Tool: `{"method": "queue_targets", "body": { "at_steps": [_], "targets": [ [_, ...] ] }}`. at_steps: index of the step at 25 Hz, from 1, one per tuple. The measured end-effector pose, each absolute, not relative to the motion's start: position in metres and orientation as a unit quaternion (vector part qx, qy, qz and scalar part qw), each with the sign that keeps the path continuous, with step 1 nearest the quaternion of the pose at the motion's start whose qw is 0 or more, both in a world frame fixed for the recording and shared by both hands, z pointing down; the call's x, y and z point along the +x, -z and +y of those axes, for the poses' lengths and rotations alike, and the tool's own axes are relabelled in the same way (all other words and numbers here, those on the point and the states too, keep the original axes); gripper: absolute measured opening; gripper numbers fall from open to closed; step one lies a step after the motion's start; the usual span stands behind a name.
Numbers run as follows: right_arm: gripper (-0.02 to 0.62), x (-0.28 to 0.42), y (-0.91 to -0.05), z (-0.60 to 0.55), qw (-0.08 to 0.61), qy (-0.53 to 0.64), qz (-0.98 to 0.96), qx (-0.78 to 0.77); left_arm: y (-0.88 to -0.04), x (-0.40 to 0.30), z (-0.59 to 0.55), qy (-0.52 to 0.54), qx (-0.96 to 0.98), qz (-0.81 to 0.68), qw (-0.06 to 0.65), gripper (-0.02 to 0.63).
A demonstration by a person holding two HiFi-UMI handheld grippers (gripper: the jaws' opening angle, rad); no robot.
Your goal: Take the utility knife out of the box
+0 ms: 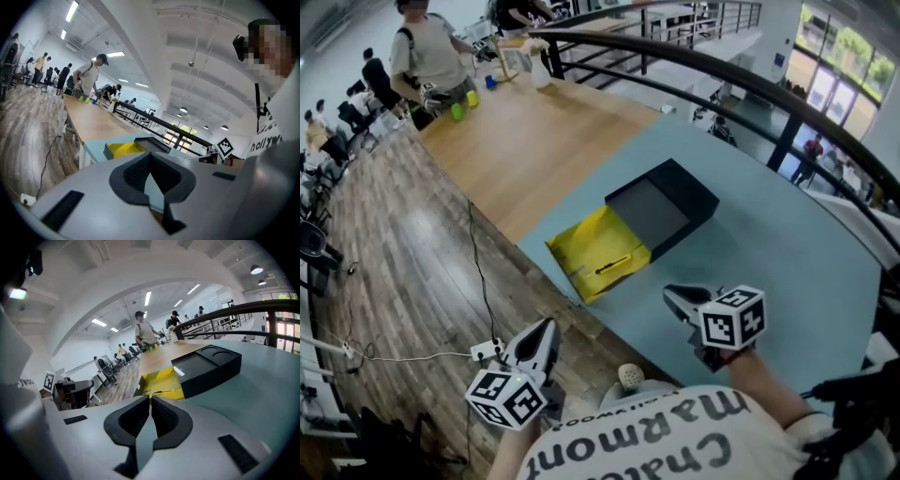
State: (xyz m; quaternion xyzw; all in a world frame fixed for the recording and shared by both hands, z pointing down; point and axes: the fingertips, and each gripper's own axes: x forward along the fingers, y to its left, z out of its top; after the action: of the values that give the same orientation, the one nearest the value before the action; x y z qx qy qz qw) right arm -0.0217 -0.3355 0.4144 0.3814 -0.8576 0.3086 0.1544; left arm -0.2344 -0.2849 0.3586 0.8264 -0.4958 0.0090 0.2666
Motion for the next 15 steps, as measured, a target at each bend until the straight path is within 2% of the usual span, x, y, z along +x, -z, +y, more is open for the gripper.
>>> {"method": "queue_targets", "body": {
  "at_steps": [15],
  "targets": [
    [0.041,-0.023,-0.484,-0.404,0.141,-0.383,-0.835,0.368,-0.411,-0.205,-0.373,-0.081,0.828,-0.466,0.301,0.002]
  ]
}}
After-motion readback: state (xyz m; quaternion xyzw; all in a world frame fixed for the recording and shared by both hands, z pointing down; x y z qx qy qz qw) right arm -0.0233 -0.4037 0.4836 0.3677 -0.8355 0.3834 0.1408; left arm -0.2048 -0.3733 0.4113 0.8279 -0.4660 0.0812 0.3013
